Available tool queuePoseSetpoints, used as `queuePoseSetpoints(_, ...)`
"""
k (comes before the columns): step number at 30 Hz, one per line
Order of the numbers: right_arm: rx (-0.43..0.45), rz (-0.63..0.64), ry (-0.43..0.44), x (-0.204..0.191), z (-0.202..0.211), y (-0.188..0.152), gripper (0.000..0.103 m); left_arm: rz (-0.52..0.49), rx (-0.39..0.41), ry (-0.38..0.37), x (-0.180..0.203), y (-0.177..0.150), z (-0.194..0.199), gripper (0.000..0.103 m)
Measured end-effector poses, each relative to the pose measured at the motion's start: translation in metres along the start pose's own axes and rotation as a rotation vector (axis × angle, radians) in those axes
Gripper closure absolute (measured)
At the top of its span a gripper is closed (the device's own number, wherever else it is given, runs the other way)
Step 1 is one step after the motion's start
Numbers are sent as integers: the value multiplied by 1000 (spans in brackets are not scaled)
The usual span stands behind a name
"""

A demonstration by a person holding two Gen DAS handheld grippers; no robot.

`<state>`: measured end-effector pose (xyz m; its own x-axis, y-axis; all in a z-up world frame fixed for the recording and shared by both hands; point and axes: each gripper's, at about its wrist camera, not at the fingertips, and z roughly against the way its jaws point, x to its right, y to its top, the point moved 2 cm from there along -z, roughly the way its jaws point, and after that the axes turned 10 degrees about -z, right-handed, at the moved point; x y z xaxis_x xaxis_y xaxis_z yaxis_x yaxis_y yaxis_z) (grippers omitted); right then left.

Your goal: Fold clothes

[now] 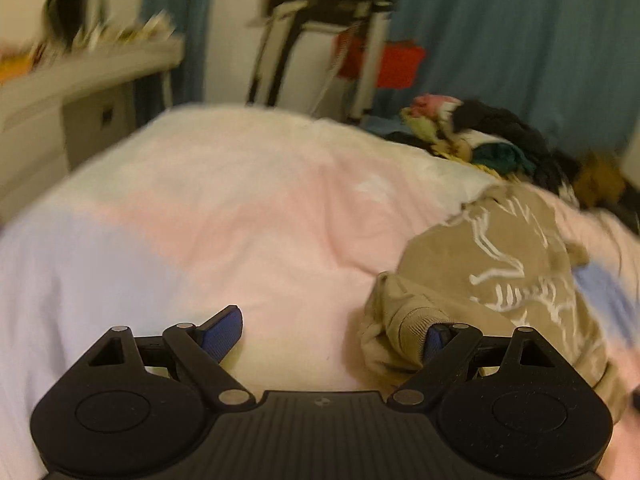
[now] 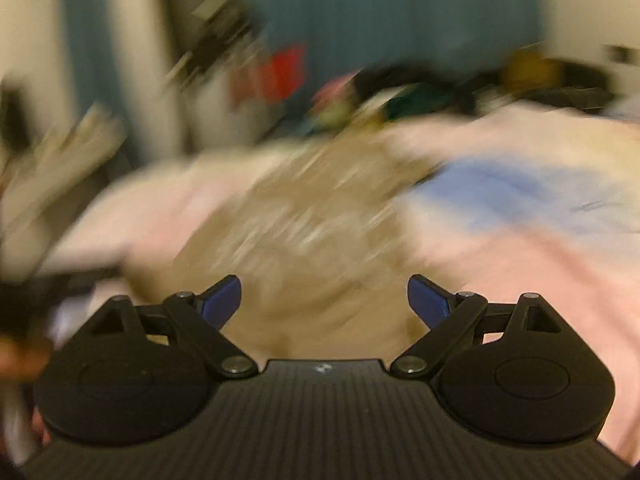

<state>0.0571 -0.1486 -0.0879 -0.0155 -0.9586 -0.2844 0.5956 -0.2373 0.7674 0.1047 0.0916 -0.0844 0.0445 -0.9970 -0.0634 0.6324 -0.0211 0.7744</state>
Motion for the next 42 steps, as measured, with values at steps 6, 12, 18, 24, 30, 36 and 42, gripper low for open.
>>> queuePoseSetpoints(6, -66, 156, -150, -13, -42, -21, 12, -117, 29, 101, 11, 0, -13, 13)
queuePoseSetpoints(12, 96, -252, -299, 56, -24, -2, 12, -9, 85, 101, -6, 2, 2, 13)
queuePoseSetpoints(18, 85, -353, -332, 86, -34, -2, 12, 20, 184, 99, -7, 6, 32, 12)
queuePoseSetpoints(24, 294, -343, -343, 81, 7, 22, 12, 15, 305, 91, -9, 10, 73, 12)
queuePoseSetpoints(30, 530, -131, -252, 41, 90, 117, 11, 115, 509, 60, -31, 68, 145, 8)
queuePoseSetpoints(36, 704, -65, -124, -1, 211, 225, 11, 143, 712, 16, -49, 161, 255, 7)
queuePoseSetpoints(42, 767, -87, 51, -25, 327, 296, 11, 103, 877, 19, -65, 242, 378, 4)
